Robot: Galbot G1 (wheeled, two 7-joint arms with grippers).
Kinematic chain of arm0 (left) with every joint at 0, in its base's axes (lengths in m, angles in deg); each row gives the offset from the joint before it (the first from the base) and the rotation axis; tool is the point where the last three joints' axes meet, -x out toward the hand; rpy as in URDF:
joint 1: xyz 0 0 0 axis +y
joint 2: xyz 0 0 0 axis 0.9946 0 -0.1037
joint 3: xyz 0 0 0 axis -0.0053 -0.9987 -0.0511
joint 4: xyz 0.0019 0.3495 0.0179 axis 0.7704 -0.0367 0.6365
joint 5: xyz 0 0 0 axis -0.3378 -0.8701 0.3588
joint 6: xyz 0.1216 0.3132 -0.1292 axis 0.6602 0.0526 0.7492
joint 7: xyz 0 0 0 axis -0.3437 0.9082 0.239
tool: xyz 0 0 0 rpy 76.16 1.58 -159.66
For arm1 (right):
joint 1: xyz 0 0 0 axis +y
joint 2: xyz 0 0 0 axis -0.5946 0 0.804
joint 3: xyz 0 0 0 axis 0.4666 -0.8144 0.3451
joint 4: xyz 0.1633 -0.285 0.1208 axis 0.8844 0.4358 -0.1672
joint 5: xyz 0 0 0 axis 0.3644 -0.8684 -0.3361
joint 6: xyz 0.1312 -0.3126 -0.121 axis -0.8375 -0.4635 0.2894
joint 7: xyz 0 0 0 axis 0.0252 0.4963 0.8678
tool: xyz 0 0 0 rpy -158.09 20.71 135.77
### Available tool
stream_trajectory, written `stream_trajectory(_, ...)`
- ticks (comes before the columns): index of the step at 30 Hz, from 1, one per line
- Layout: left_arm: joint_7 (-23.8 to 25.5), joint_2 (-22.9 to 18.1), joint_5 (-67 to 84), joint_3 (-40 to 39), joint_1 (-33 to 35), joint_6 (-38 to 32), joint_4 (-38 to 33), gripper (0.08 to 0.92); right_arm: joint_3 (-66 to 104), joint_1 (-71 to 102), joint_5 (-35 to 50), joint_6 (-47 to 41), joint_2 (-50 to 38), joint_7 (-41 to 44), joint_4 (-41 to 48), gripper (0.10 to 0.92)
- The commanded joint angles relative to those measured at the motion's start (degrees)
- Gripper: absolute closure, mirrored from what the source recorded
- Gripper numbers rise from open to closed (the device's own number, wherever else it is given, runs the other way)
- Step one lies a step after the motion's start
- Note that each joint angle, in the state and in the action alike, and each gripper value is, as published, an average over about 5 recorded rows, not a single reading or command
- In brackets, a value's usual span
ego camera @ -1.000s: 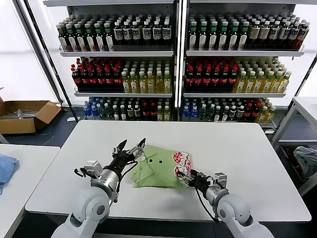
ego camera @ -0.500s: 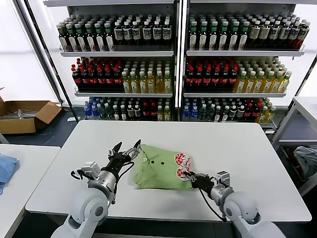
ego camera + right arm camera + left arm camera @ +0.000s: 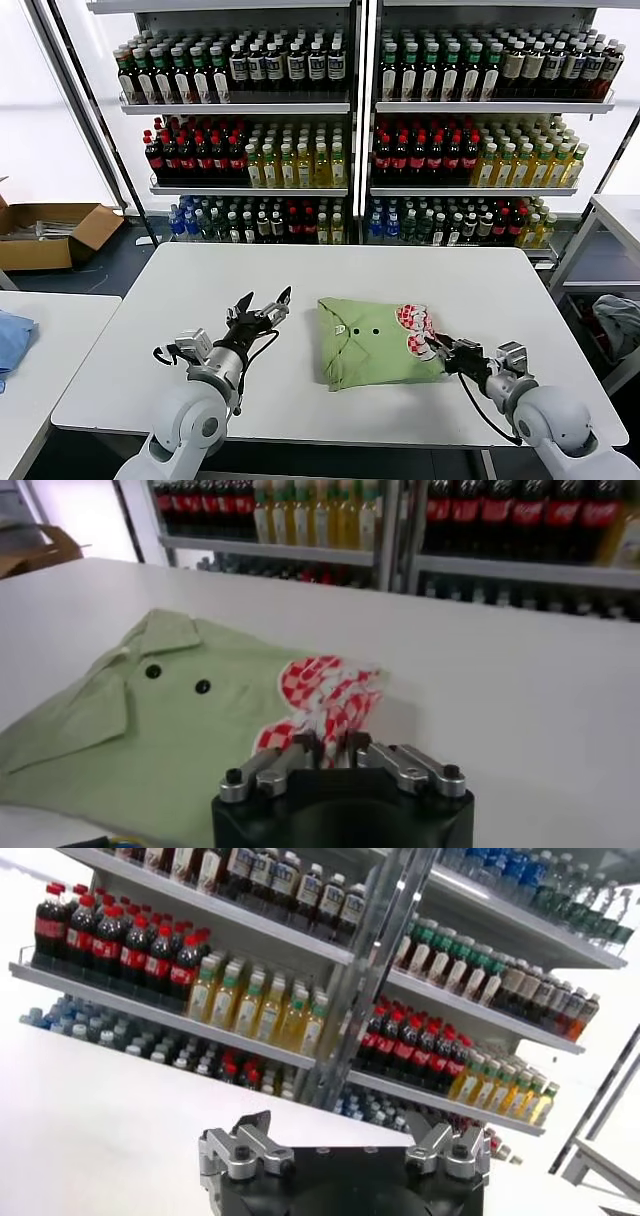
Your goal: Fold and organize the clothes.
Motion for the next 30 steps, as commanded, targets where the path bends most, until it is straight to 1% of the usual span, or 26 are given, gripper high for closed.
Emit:
stream_trajectory(1, 2.7, 0.0, -2.4, 1.3, 1.1, -0.7, -1.9, 0.177, 11.2, 9.9, -2.1, 9.9, 1.6, -2.6, -6.2, 0.664)
stream_trajectory(6, 9.9, 1.2, -10.4, 4.9, 3.7, -3.5, -3.4, 0.177, 15.6, 14.2, -8.1, 15.9, 6.8, -2.4, -9.6, 0.517)
stream_trajectory(9, 13.9, 0.9, -14.8, 8.4, 6.1, -5.5, -4.3, 0.177, 19.0, 18.0, -8.8, 17.5, 11.0, -1.3, -11.7, 0.43)
stream_trajectory(14, 17.9, -1.1, -18.4, 13.3, 11.8, -7.8, -6.6, 0.177, 23.6, 23.5, -8.8, 20.5, 15.7, 1.3, -12.9, 0.284)
stream_trajectory(17, 19.5, -1.0, -19.6, 14.4, 14.9, -8.9, -8.1, 0.177, 26.2, 25.5, -9.5, 22.7, 17.3, 2.9, -13.7, 0.223)
stream_trajectory(22, 22.1, -1.1, -19.9, 16.5, 17.3, -10.0, -8.4, 0.177, 28.4, 25.6, -11.4, 23.5, 21.0, 4.7, -15.0, 0.203)
stream_trajectory(30, 23.4, -0.4, -19.8, 19.9, 18.4, -11.5, -6.2, 0.177, 29.1, 26.9, -10.6, 24.3, 19.6, 4.9, -14.4, 0.203)
